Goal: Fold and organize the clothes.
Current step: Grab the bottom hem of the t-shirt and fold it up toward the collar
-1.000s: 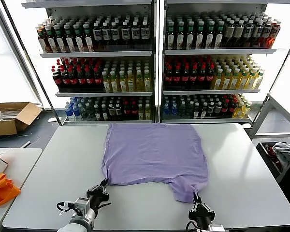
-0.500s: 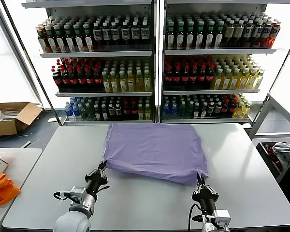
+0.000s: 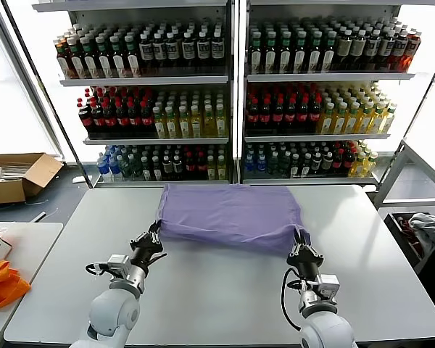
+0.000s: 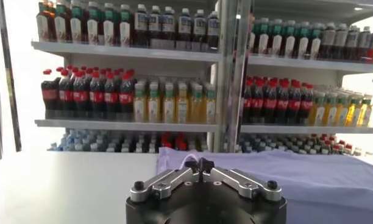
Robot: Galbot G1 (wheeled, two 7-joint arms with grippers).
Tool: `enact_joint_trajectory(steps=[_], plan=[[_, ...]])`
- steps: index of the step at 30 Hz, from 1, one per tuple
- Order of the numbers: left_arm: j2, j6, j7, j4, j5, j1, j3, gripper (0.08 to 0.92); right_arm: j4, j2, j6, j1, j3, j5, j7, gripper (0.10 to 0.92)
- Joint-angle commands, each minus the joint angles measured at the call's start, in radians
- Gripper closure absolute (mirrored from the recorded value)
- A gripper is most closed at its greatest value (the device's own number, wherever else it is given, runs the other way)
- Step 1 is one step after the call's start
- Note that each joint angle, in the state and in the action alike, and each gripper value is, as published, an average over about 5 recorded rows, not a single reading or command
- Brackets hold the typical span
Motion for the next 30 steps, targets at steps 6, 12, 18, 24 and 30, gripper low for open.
enact_joint_trajectory(steps=[6,12,18,24,30], plan=[[0.006,0.029,-0.017,0.139,-0.046,-0.143,0.050,0.911,-0.154,-0.005,-0.042,0.177,-0.022,0.067,-0.006,0.908],[0.003,0.041,-0.017,0.178,-0.033,-0.162,0.066,0.911,-0.224,-0.006,-0.070,0.235,-0.033,0.086,0.000,0.908],[0.010,0.075,-0.006,0.195,-0.018,-0.171,0.079,0.911,-0.244,-0.006,-0.128,0.252,-0.044,0.093,-0.014,0.886],[0.018,0.081,-0.007,0.216,-0.006,-0.189,0.083,0.857,-0.297,0.051,-0.107,0.287,-0.042,0.132,0.012,0.739],[0.026,0.118,-0.029,0.140,0.006,-0.159,0.080,0.685,-0.329,0.132,-0.016,0.315,-0.020,0.233,0.133,0.557]])
